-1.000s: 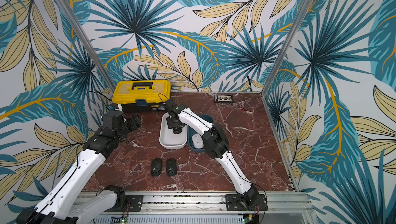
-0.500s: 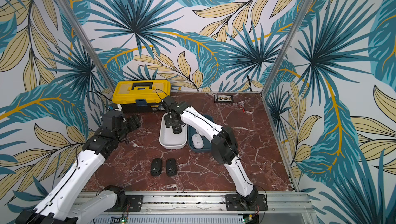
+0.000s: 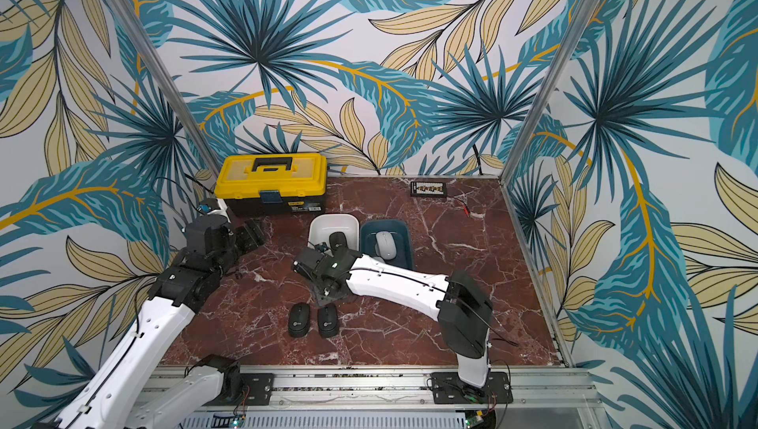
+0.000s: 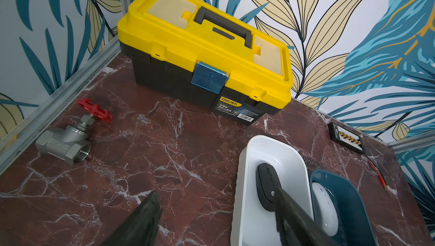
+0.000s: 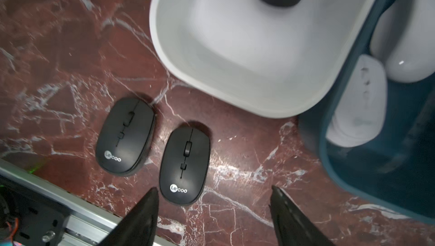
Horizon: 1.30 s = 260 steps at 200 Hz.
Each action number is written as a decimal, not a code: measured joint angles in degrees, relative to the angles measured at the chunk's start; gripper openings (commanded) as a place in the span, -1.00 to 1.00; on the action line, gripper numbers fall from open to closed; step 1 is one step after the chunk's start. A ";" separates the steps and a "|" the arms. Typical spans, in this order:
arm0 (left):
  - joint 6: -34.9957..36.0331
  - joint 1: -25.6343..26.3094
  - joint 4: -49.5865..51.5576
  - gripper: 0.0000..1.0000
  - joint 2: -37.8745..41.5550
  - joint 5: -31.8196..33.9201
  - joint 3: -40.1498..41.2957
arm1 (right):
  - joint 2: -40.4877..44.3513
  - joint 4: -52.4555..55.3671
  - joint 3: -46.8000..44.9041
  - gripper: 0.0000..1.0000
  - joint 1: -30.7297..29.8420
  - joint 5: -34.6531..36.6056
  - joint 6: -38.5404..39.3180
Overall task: Place the mice by color into the storage box
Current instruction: Pick up the mouse from the center of the board.
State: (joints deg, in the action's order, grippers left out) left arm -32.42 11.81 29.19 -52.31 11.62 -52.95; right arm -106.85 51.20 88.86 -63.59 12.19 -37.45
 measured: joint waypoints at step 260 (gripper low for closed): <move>-0.66 0.00 4.33 0.58 4.31 1.44 1.25 | -10.67 -5.64 -2.93 0.51 -3.43 -6.71 -8.68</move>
State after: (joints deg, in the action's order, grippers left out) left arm -33.08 11.81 33.52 -48.01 13.06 -51.70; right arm -117.51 45.56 85.93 -67.02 5.48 -46.13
